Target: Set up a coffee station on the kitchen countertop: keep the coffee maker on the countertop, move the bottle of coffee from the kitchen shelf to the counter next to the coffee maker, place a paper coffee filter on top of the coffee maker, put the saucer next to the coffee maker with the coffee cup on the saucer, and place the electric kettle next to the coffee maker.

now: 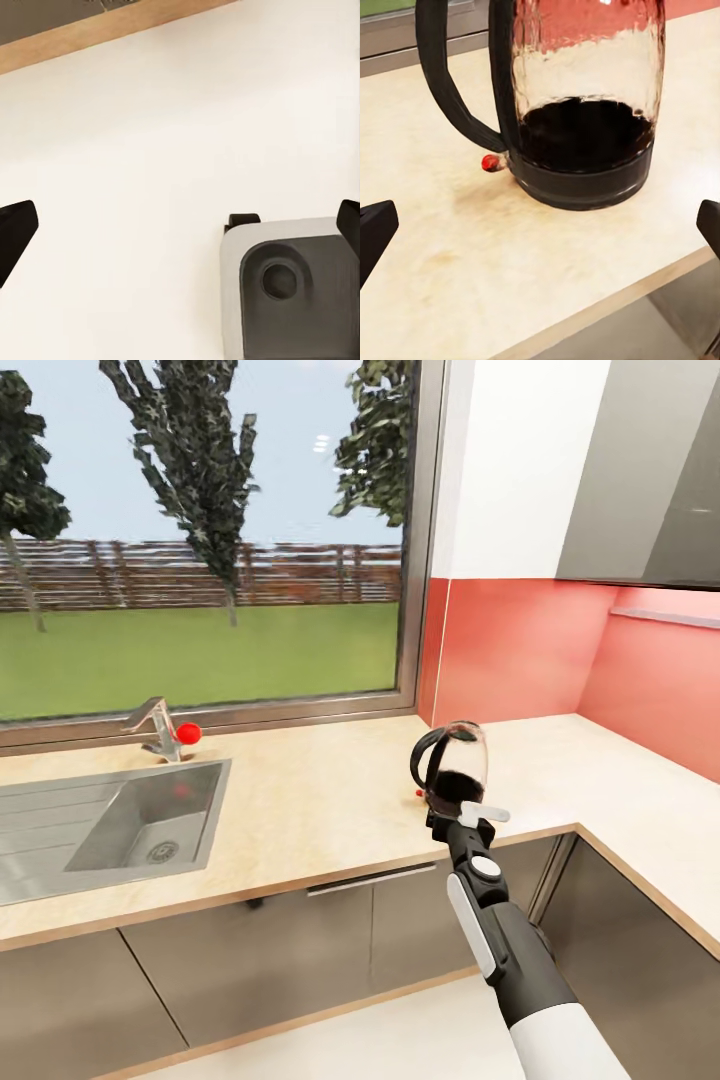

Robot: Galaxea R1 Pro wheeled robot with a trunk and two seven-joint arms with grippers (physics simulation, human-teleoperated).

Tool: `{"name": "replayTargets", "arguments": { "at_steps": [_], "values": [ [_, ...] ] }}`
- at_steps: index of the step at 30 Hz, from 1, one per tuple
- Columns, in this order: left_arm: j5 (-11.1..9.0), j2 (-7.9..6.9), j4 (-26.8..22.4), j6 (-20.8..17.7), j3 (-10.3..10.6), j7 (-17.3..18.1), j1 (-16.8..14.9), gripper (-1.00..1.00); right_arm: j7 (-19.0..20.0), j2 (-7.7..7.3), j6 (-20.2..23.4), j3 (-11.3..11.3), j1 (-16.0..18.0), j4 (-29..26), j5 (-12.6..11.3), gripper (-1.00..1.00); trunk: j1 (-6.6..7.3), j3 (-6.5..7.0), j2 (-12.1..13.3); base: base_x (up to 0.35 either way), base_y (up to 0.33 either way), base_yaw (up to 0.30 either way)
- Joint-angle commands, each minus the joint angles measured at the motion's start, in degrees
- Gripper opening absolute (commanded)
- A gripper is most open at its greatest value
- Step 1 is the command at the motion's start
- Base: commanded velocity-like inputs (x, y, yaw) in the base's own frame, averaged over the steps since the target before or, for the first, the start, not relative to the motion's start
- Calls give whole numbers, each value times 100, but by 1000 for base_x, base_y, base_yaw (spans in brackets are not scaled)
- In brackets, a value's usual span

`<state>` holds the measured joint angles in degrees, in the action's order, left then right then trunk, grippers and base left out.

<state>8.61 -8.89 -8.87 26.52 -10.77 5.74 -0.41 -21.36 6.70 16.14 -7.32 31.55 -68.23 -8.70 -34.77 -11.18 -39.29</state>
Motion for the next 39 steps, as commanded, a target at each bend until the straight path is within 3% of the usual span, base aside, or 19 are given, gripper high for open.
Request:
{"name": "replayTargets", "arguments": {
  "at_steps": [1, 6, 8, 14, 19, 24, 27, 39],
  "values": [
    [16, -79, 15, 38, -55, 86, 3, 100, -44, -2, 21, -13, 5, -7, -44, 100, -2, -9, -7, 7, -6, 0],
    [-322, -470, 68, 73, -78, 188, 36, 100, -44, -2, 21, -15, 5, -6, -44, 100, -2, -9, -7, 2, -2, 0],
    [-619, -612, 81, 75, -81, 245, 72, 100, -42, -2, 21, -15, 4, -4, -44, 100, -2, -9, -7, 0, 0, 0],
    [-1128, -715, 89, 36, -81, 692, 99, 100, -34, 5, 21, -22, 6, 2, -49, 100, -2, -9, -7, 0, 0, 0],
    [-1185, -686, 88, -11, -96, 791, 102, 100, -22, 11, 10, -107, 3, -4, -52, 100, -2, -9, -7, 0, 0, 0],
    [-1195, -678, 87, -24, -101, 809, 103, 100, -25, 10, 4, -604, 1, -18, -66, 100, -2, -9, -7, 0, 0, 0],
    [-1201, -676, 87, -30, -101, 807, 103, 100, -30, 5, 4, -717, 2, -16, -69, 100, -2, -9, -7, 0, 0, 0],
    [-1204, -677, 96, -33, -94, 805, 102, 100, -41, -7, -16, -770, 4, -21, -71, 100, -2, -40, -7, 0, 0, 89]
  ]
}}
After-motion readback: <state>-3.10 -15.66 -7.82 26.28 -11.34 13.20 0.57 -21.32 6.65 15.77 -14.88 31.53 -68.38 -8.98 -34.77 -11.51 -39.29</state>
